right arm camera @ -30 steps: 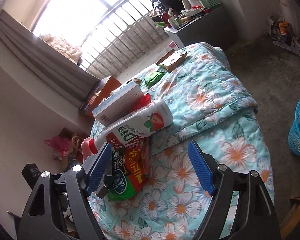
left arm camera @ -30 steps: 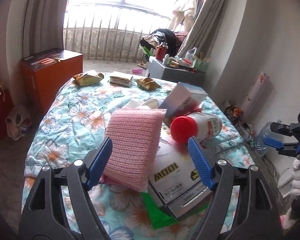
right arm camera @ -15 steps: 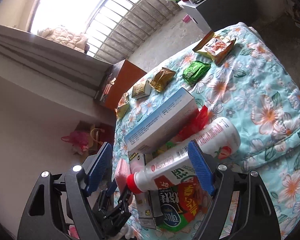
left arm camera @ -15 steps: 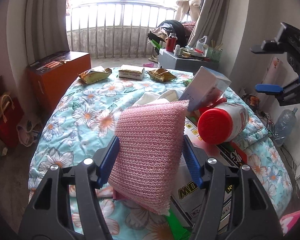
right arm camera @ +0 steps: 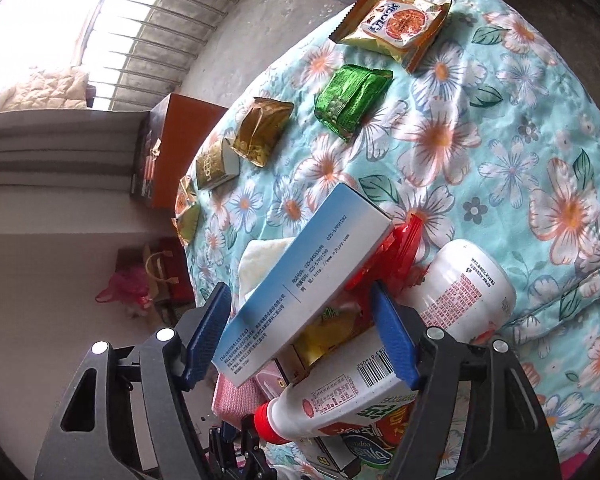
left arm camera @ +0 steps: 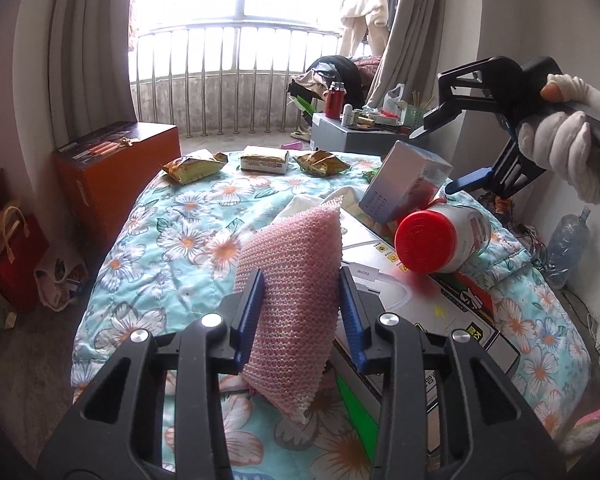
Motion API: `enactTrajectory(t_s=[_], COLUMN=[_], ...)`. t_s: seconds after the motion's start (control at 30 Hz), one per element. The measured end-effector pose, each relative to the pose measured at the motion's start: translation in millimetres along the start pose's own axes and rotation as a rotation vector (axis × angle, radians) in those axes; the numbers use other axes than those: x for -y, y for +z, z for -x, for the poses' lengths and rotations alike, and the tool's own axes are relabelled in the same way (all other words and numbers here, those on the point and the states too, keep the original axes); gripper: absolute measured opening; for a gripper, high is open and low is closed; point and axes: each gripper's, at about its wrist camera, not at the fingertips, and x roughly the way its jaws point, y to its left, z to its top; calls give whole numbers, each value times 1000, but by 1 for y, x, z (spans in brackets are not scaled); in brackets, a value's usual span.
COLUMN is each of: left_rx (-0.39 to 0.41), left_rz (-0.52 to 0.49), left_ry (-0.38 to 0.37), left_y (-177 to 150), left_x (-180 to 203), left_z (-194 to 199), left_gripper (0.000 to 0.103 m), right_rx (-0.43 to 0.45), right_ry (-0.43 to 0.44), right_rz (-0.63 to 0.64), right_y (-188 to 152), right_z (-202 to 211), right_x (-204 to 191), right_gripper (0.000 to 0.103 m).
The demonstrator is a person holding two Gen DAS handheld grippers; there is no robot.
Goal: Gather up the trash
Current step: 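Grasp the pink knitted cloth with the left tool while the right tool grasps the light blue box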
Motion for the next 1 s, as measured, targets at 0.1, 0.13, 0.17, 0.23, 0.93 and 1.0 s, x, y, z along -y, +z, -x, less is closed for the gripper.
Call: enactTrajectory(t_s=[0.1, 0.13, 0.17, 0.23, 0.93, 1.0], left_rx=[14, 21, 25, 31, 102, 110], left_rz=[-29, -43, -55, -72, -39, -20], left_ry=[1, 3, 5, 9, 37, 38], left_y=[-4, -6, -7, -10, -11, -10], left_x=[4, 6, 7, 9, -3, -8], left_z=[5, 7, 8, 10, 31, 34], left_gripper=[34, 34, 34, 33, 28, 28], right_rx=[-20, -23, -27, -34, 11, 25], right_ry=[12, 14, 16, 17, 192, 221], right_rz=[-40, -50, -57, -66, -70, -62], right_y=[5, 6, 7, 10, -13, -16], right_z=[-4, -5, -6, -7, 23, 30], right_x=[2, 3, 4, 5, 21, 23], right_gripper=[66, 65, 65, 62, 36, 36])
